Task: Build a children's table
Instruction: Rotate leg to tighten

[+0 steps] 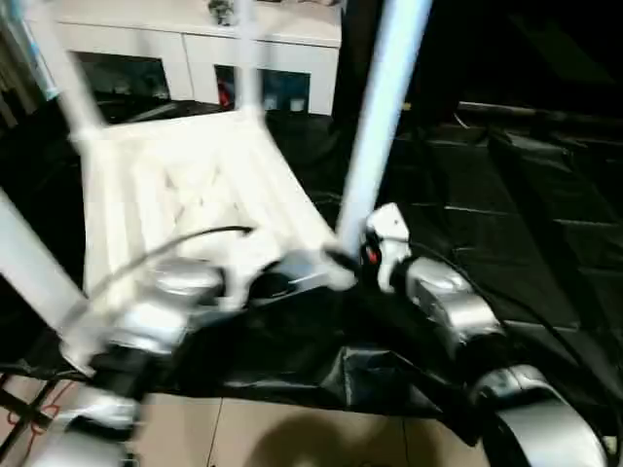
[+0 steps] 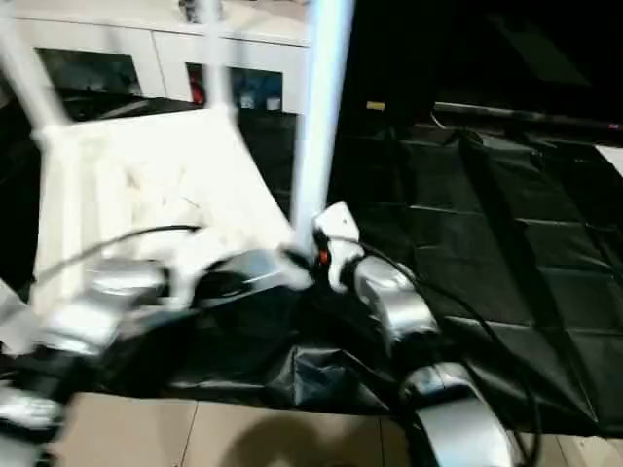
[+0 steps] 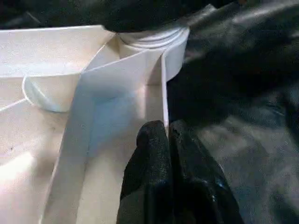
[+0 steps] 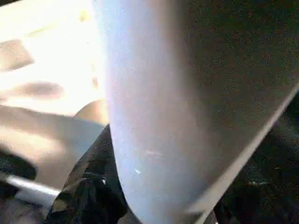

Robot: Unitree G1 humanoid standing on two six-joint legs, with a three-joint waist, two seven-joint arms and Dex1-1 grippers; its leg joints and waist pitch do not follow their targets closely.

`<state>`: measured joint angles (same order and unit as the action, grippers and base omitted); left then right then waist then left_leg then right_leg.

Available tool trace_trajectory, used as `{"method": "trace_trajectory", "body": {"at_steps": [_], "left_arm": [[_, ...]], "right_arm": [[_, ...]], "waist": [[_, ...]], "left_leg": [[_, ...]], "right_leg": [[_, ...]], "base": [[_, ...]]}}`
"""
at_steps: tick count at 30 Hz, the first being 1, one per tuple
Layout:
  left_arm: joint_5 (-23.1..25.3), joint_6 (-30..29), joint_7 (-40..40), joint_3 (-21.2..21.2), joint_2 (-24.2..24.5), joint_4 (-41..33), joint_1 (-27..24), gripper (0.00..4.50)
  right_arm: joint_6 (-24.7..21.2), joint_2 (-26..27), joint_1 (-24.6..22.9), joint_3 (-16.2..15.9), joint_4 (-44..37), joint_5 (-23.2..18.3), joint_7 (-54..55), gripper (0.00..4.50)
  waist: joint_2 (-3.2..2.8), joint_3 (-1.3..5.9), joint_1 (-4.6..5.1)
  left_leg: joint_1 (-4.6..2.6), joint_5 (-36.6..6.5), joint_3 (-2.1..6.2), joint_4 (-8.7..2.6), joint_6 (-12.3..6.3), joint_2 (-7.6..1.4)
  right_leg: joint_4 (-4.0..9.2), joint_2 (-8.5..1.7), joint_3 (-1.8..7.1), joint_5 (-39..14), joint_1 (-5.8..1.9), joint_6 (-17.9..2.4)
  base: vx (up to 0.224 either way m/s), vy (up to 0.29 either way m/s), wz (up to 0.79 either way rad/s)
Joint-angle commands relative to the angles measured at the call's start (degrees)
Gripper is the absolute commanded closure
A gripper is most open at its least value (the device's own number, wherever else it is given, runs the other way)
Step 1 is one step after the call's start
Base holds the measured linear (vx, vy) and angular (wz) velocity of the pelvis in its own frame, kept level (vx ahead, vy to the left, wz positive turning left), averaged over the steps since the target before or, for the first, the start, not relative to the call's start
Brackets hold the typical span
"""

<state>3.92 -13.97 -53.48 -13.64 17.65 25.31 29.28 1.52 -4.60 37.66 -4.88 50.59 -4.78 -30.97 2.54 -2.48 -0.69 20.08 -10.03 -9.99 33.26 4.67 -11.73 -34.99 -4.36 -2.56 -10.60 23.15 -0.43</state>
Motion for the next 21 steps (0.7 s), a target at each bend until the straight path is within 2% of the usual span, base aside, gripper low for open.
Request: {"method": "trace_trajectory", "body": {"at_steps": [1, 4, 6, 8, 11, 13, 16, 18, 21], "left_arm": [[-1.0, 2.95, 0.37, -3.43, -4.04, 0.34, 1.35, 4.5], [-0.64, 2.86, 0.38, -3.79, -4.58, 0.5, 1.28, 4.5], [-0.23, 2.62, 0.57, -3.55, -4.46, 0.31, 0.91, 4.5], [-0.12, 3.33, -0.18, -3.47, -3.41, 0.36, 0.66, 4.5], [-0.53, 5.37, -3.11, -3.58, -1.58, 0.47, 0.32, 4.5], [-1.12, 6.47, -5.5, -3.63, -0.32, 0.67, 0.28, 4.5], [-2.31, 7.62, -9.81, -3.99, 1.16, 0.43, 0.17, 4.5], [-2.36, 8.36, -11.68, -4.35, 1.86, 0.42, 0.23, 4.5], [-2.87, 9.41, -14.06, -4.42, 2.45, 1.33, 0.82, 4.5]], "right_arm": [[-1.16, 2.58, -0.81, -1.87, 4.9, 2.02, 2.37, 2.44], [0.32, 2.75, -0.4, -1.03, 5.46, 1.33, 1.25, 2.44], [1.4, 2.29, 0.21, -0.08, 6.09, 0.89, -0.41, 1.95], [1.45, 1.21, 0.21, 0.11, 5.35, 0.23, -3.58, 1.8], [2.07, -1.09, -0.75, -1.45, 2.99, 0.3, -10.06, 1.55], [3.32, -3.44, -1.96, -3.56, 1.05, 0.63, -16.06, 1.55], [2.63, -6.13, -3.39, -4.42, -1.63, -0.5, -23.64, 1.55], [2.77, -7.35, -3.94, -4.88, -2.66, -0.63, -26.7, 1.55], [1.95, -9.16, -4.63, -5.36, -4.06, -0.98, -32.17, 1.55]], "waist": [[-0.15, 2.7, -0.45], [-0.12, 2.64, -0.81], [-0.11, 2.66, -0.97], [-0.13, 2.69, -1.07], [-0.14, 2.82, -1.41], [-0.02, 2.97, -1.53], [0.1, 3.23, -2.02], [0.05, 3.25, -2.19], [0.06, 3.21, -2.64]], "left_leg": [[-0.16, -20.27, 0.24, -4.27, 0.31, -1.01], [-0.04, -20.4, 0.25, -4.36, -0.03, -1.09], [-0.06, -20.58, 0.25, -4.34, -0.07, -1.1], [-0.04, -20.65, 0.31, -4.39, -0.21, -1.11], [0.19, -19.28, 0.23, -4.4, -0.96, -1.19], [0.19, -17.82, 0.1, -4.28, -1.44, -1.21], [0.22, -13.91, -0.23, -3.88, -3.14, -1.16], [0.3, -12.24, -0.26, -3.88, -3.6, -1.24], [0.22, -11.67, -0.33, -3.83, -4.07, -1.3]], "right_leg": [[5.24, -3.03, 2.04, -21.99, -1.67, -9.75], [5.27, -3.04, 2.02, -22.65, -1.69, -9.11], [5.38, -3.11, 2.01, -23.38, -1.66, -8.83], [5.36, -3.03, 1.98, -23.22, -1.71, -8.86], [5.06, -3.0, 2.05, -19.68, -1.97, -9.74], [4.74, -2.91, 2.03, -16.57, -2.12, -10.48], [4.15, -2.87, 2.13, -10.73, -2.52, -12.38], [3.85, -2.86, 2.07, -8.22, -2.61, -13.41], [3.78, -2.83, 2.01, -7.25, -2.7, -13.89]], "base": [[0.0, 0.0, 0.0], [0.0, 0.0, 0.0], [0.0, 0.0, 0.0], [0.0, 0.0, 0.0], [0.0, 0.0, 0.0], [0.0, 0.0, 0.0], [0.0, 0.0, 0.0], [0.0, 0.0, 0.0], [0.0, 0.0, 0.0]]}}
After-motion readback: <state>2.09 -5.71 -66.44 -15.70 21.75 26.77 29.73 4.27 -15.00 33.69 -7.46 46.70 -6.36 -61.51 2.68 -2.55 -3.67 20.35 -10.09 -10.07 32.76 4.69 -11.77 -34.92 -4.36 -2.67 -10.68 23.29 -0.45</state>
